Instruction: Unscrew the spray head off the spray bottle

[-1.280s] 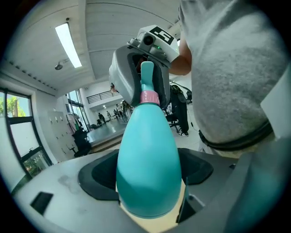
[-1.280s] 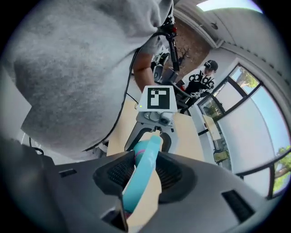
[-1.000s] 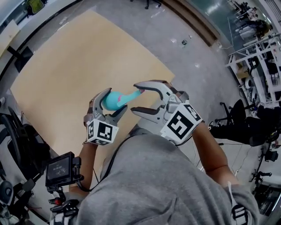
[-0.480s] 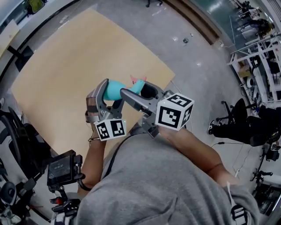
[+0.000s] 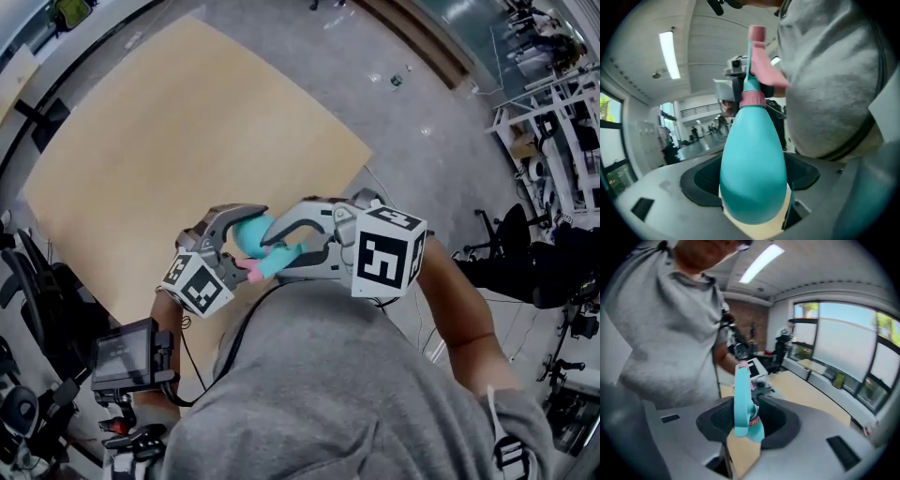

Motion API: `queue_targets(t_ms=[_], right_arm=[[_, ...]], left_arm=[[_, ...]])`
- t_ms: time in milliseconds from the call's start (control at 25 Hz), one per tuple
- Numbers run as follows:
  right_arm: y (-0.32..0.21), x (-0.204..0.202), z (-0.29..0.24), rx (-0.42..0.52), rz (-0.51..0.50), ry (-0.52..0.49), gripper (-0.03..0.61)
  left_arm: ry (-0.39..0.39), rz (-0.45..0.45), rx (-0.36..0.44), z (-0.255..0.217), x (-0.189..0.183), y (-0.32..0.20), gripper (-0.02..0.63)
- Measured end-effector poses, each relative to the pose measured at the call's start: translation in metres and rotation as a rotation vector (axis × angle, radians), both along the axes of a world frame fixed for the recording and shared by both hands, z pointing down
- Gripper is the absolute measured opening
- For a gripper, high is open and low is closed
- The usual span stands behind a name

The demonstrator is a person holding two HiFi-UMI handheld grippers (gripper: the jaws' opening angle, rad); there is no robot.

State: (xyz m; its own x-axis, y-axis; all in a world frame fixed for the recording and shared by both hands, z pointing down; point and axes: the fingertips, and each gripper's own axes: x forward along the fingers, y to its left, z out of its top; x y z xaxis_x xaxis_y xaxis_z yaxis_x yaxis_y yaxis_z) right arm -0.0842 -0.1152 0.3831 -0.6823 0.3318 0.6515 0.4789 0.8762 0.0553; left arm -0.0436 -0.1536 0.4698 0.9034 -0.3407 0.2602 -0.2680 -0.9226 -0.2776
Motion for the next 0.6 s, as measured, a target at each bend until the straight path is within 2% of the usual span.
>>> queue_targets(t_ms=[40,120,160,240,320,400,520,600], right_arm=[[0.013,0.007,0.003,0.022,-0.124,0.037,0.133],[0.026,0.017,0.004,0.020,-0.267,0.087,0.133],[0.028,0.019,0.003,0.009,-0.294,0.095,0.133],[0.026,0.017,0.001,-0.001,-0.284,0.094,0.133],[0.014,0.011,0.001,0.000,-0.189,0.077,0.133],[-0.007,0.006,0.002,0.013,-0.032,0.045,0.146],[-0.037,0.008,0.001,0.025,0.176,-0.020,0.226],[-0.048,0.017,0.000,-0.027,0.303,-0.082,0.250]], left_arm=[[-0.044,0.082,-0.002,0.002,0.003,0.012,0.387],[-0.103,0.187,-0.007,0.005,0.008,0.026,0.387],[-0.116,0.206,-0.008,0.004,0.010,0.027,0.387],[-0.118,0.185,-0.001,0.004,0.013,0.023,0.387],[-0.081,0.097,-0.001,0.004,0.014,0.009,0.387],[-0.021,-0.008,-0.026,0.005,0.012,-0.006,0.387],[0.029,-0.141,-0.050,0.007,0.005,-0.020,0.388],[0.026,-0.222,-0.029,0.009,-0.001,-0.030,0.387]])
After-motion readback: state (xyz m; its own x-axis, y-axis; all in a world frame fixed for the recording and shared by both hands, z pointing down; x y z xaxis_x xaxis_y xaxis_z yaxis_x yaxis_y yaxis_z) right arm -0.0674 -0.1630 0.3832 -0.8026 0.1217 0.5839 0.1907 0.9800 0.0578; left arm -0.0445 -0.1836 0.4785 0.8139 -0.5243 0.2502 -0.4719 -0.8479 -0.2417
